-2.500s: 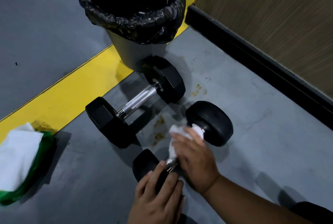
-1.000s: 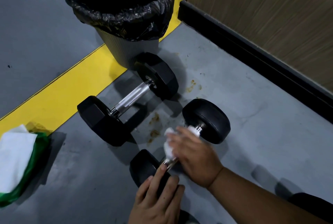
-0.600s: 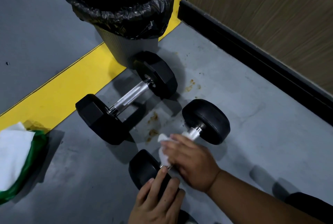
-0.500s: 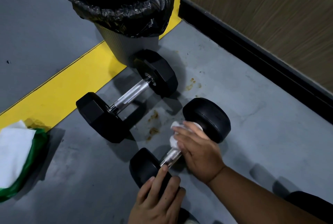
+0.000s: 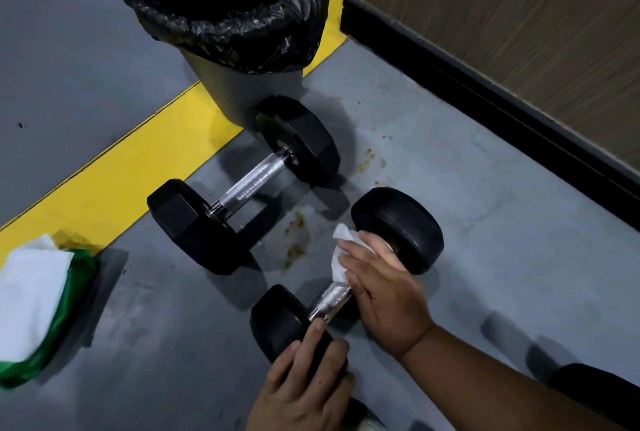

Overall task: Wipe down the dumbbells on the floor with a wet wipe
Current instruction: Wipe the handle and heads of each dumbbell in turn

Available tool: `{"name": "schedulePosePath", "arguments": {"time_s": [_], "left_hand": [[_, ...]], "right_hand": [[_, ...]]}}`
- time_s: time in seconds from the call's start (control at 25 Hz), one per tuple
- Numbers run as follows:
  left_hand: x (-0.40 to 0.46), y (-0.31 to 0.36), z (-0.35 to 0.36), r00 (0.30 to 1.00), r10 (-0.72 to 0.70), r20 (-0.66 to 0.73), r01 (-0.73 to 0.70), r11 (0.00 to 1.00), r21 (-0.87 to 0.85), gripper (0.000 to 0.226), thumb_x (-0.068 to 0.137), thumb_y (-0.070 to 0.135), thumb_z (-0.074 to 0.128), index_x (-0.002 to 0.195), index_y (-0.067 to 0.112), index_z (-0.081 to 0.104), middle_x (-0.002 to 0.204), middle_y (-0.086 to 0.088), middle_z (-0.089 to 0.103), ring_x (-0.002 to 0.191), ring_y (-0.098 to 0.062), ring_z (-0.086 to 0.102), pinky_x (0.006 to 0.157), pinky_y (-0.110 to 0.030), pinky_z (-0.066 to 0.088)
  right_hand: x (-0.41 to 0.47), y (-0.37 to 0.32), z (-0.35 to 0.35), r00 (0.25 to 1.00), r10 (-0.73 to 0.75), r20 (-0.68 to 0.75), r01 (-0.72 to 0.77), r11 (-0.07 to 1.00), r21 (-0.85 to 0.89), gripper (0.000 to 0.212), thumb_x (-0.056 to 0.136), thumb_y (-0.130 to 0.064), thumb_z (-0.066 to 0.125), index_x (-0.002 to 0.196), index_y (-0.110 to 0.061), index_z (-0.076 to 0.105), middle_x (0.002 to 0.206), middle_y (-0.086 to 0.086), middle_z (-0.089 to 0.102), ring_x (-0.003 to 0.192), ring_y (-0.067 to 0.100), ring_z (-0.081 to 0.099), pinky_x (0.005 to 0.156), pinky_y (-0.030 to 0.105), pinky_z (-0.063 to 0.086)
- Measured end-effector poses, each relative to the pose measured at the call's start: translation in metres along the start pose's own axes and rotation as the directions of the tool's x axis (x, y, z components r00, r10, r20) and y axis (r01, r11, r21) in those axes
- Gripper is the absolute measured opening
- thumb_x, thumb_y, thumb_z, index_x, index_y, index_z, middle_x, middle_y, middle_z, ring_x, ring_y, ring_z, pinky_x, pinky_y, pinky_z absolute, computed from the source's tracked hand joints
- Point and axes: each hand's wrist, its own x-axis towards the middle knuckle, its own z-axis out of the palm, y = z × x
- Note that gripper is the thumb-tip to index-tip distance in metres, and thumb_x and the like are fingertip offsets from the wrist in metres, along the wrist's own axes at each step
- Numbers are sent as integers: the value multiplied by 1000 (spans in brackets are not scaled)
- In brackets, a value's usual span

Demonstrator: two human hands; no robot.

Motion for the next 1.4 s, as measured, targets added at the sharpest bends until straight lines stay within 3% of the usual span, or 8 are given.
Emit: {"name": "schedulePosePath", "arguments": {"time_s": [0.2,0.4,0.56,0.72,0.8,0.96,1.2,1.4], "left_hand": [[-5,-3,-6,991,66,-114,-33,962,271,41,103,6,26,113,27,59,132,-1,63,138,-32,44,111,-44,32],[3,15,-18,978,-106,-177,92,992,-87,39,107,23,36,81,33,63,133,10,62,143,-22,42,117,-31,27],[13,4,-37,922,-301,-244,197,906,-376,10,91,36,64,100,31,67,140,5,54,134,-15,50,103,-32,37],[24,-32,-43,846,-531,-38,447,748,-491,106,49,73,82,133,14,53,147,-10,42,133,-20,45,107,-32,43],[22,-38,-39,806,-579,127,551,653,-520,132,38,79,80,143,8,46,149,-5,40,136,-17,42,112,-24,35],[20,-30,-35,779,-593,205,608,635,-477,137,34,79,78,145,8,43,145,1,45,133,-14,45,111,-28,37],[19,-22,-35,797,-577,180,590,681,-434,135,41,83,75,145,5,43,147,-4,44,133,-21,48,106,-38,44],[19,-16,-34,800,-573,174,588,693,-418,134,40,80,74,146,4,41,148,-6,42,135,-23,45,109,-39,40]], "right_hand": [[-21,-25,10,964,-220,149,213,975,63,28,104,-18,55,126,-15,70,146,-9,57,142,20,45,104,33,50],[-2,2,0,998,-26,59,25,999,30,30,105,-20,49,123,-12,71,142,-6,60,143,23,44,109,40,46],[-17,-14,6,990,-107,92,104,994,35,31,103,-22,51,126,-13,70,146,-7,57,144,24,42,106,36,49],[-21,-12,4,928,-307,210,310,951,17,33,101,-19,58,133,-17,67,148,-8,55,141,22,47,96,37,54],[-10,-1,-1,959,-234,161,242,970,-34,29,101,-19,57,127,-16,70,143,-6,59,138,23,50,96,40,54],[-10,-2,4,999,-36,-1,36,999,-21,28,104,-21,51,115,-11,74,135,-5,65,137,25,49,106,39,48],[-19,-14,7,942,-305,138,309,951,-5,25,105,-21,54,116,-14,74,134,-5,66,129,22,58,97,34,53],[-14,-4,3,998,-58,9,58,997,-49,36,108,-27,44,110,-11,76,131,-4,68,136,23,51,105,35,49]]}}
